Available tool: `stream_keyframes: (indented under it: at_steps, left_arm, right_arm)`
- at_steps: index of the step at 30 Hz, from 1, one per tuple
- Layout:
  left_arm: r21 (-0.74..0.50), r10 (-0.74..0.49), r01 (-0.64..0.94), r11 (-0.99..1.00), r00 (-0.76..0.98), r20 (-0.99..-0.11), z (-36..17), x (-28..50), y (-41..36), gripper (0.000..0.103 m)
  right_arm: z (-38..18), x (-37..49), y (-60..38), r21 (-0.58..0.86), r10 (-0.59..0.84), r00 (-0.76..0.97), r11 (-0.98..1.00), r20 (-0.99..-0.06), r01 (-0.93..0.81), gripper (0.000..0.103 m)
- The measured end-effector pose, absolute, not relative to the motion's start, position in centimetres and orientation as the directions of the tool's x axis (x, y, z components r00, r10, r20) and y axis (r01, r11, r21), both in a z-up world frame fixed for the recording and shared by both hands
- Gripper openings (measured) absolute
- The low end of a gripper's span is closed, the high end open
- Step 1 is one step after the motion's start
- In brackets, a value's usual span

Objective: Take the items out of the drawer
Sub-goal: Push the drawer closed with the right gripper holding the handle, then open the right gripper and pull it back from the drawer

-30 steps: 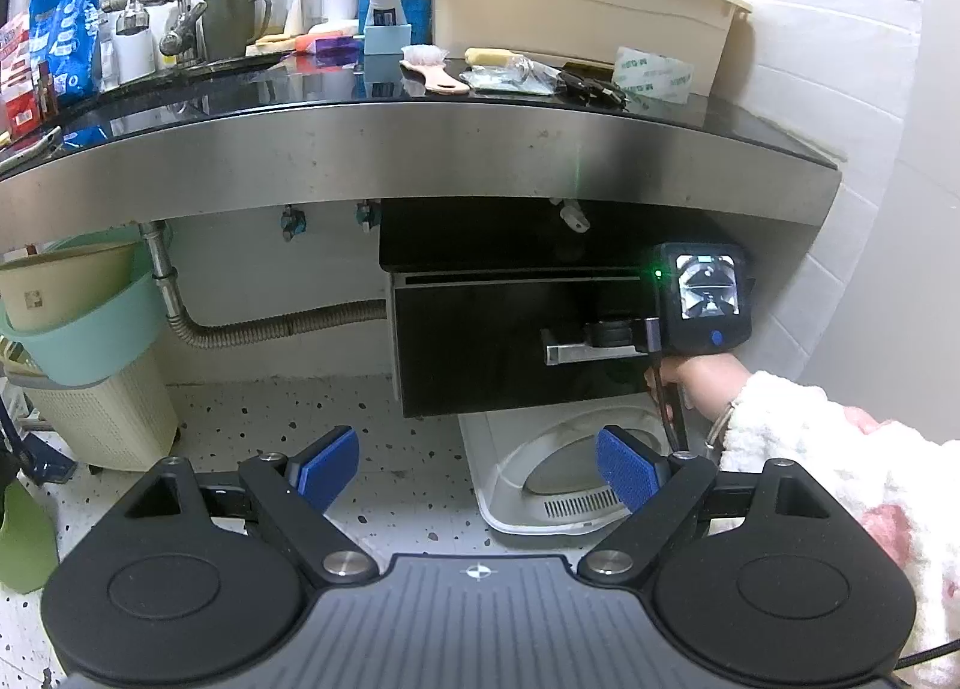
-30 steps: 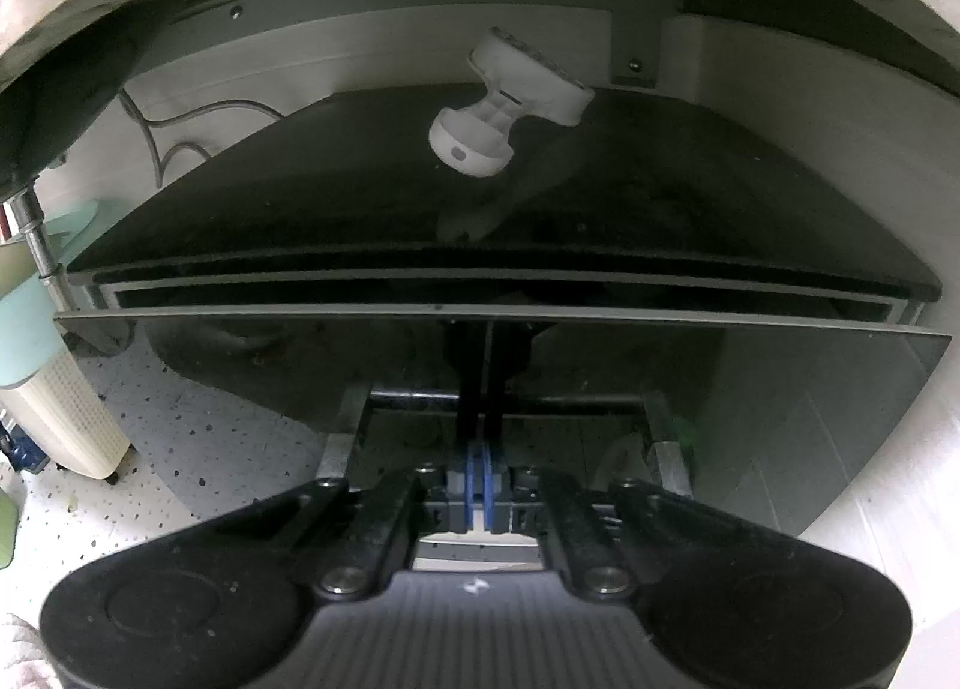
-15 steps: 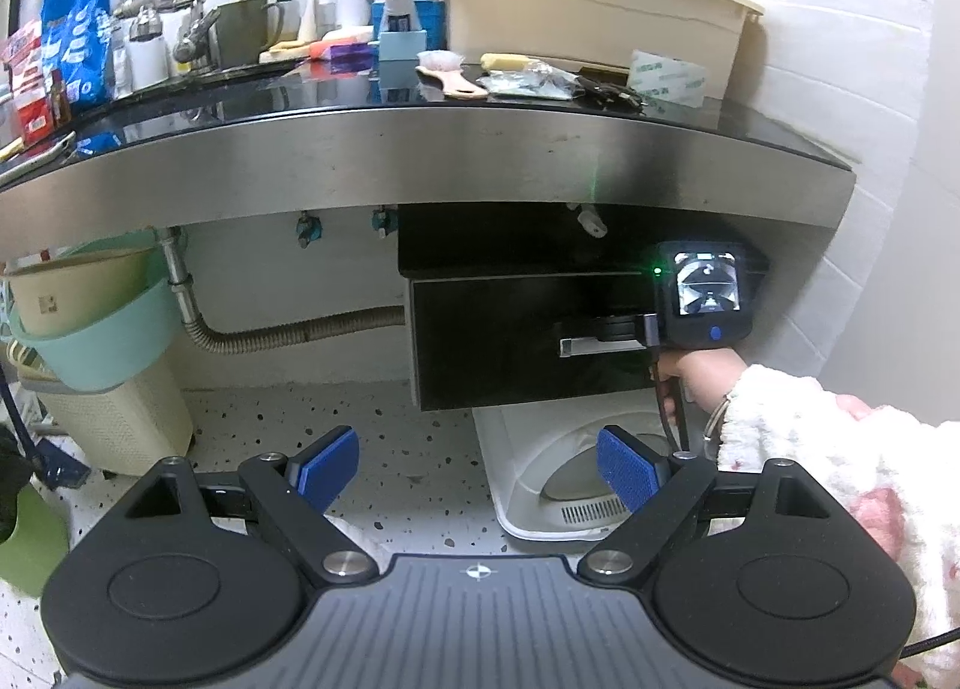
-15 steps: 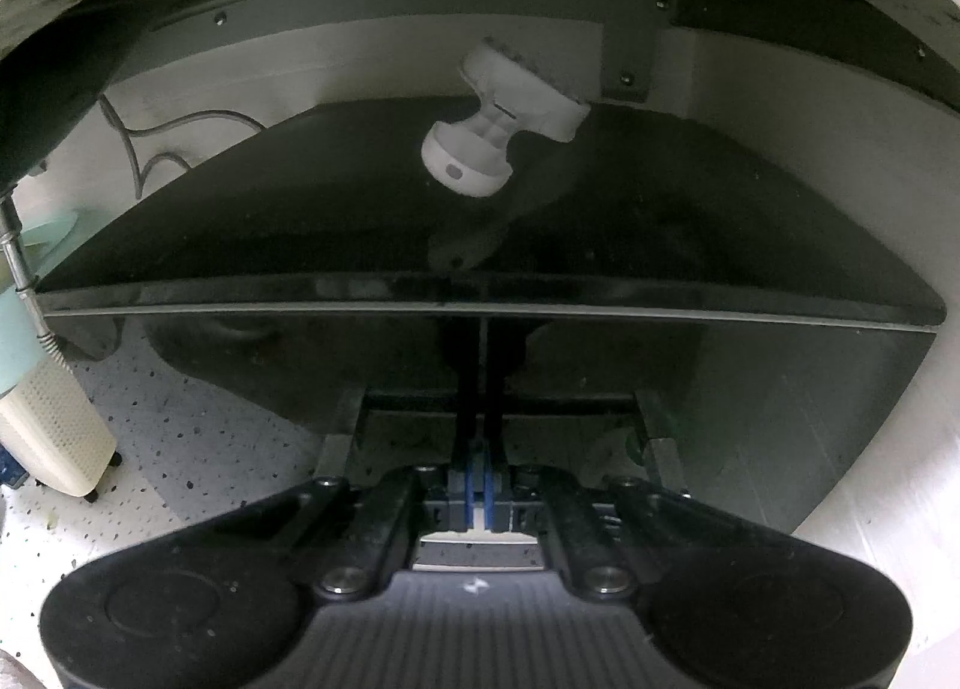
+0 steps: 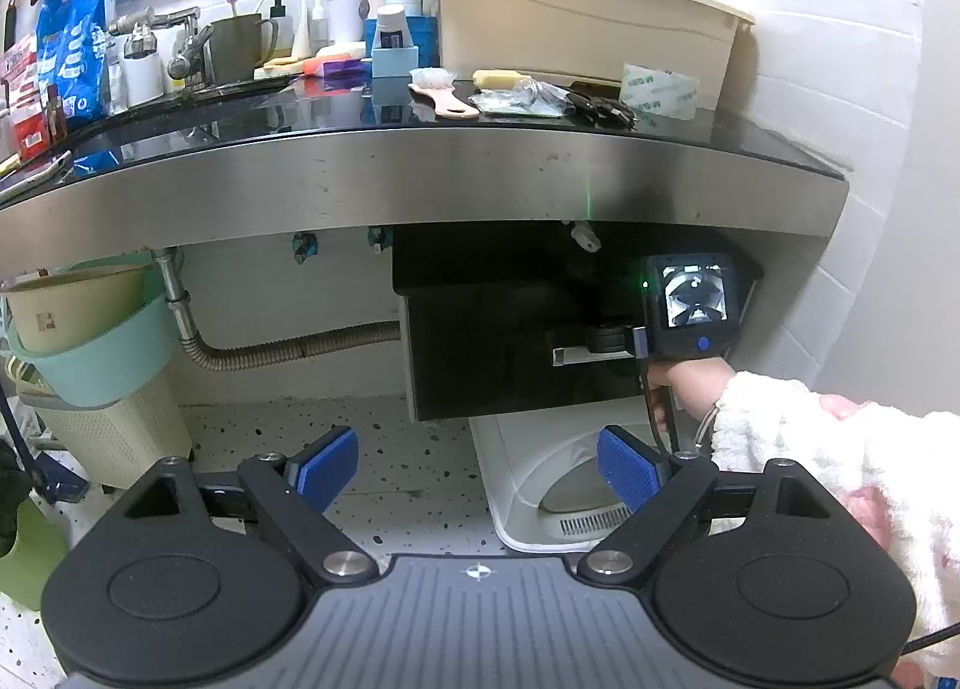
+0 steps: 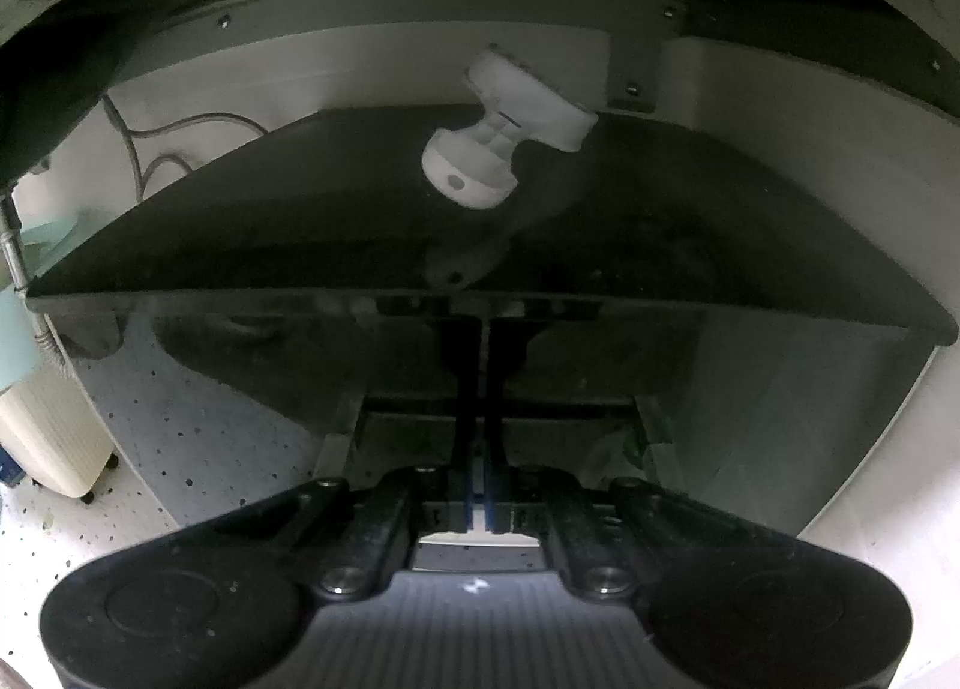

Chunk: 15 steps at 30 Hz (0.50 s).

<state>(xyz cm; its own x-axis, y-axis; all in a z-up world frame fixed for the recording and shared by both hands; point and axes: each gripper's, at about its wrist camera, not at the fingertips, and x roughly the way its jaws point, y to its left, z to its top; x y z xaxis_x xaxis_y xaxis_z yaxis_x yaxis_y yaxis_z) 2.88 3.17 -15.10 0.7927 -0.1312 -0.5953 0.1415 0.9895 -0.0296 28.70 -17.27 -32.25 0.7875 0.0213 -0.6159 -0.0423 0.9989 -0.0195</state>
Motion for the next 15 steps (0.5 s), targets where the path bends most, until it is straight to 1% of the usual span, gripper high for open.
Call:
stream_keyframes:
  at_steps: [1, 2, 3, 5, 9, 13, 15]
  left_arm:
    - [-0.030, -0.132, 0.143, 0.989, 0.793, -0.595, -15.1, 2.9, 3.2, 0.087]
    - [-0.029, -0.132, 0.143, 0.989, 0.793, -0.595, -15.1, 2.9, 3.2, 0.087]
    - [-0.029, -0.132, 0.143, 0.989, 0.794, -0.594, -15.0, 2.9, 3.2, 0.087]
    - [-0.032, -0.133, 0.142, 0.989, 0.794, -0.593, -15.1, 3.0, 3.2, 0.087]
    - [-0.043, -0.134, 0.134, 0.990, 0.797, -0.589, -15.2, 3.4, 3.0, 0.087]
    - [-0.058, -0.142, 0.133, 0.989, 0.805, -0.577, -15.4, 3.8, 2.9, 0.087]
    - [-0.070, -0.154, 0.140, 0.988, 0.799, -0.581, -15.6, 4.1, 2.8, 0.087]
  right_arm:
    - [-32.2, 28.9, -17.3, -0.030, 0.001, 0.787, 0.999, -0.617, -0.025, 0.017]
    - [-32.1, 28.8, -17.5, -0.029, -0.011, 0.786, 1.000, -0.618, -0.008, 0.027]
    - [-32.0, 28.8, -17.7, -0.027, -0.022, 0.786, 1.000, -0.618, 0.007, 0.034]
    - [-31.9, 28.3, -18.5, 0.019, 0.010, 0.792, 1.000, -0.611, 0.002, 0.035]
    - [-31.5, 27.0, -18.9, 0.012, 0.031, 0.794, 0.999, -0.607, -0.030, 0.038]
    - [-31.0, 25.0, -19.7, 0.046, 0.057, 0.793, 0.998, -0.607, -0.038, 0.040]
    - [-30.4, 24.0, -20.2, 0.059, 0.064, 0.796, 0.998, -0.602, -0.036, 0.046]
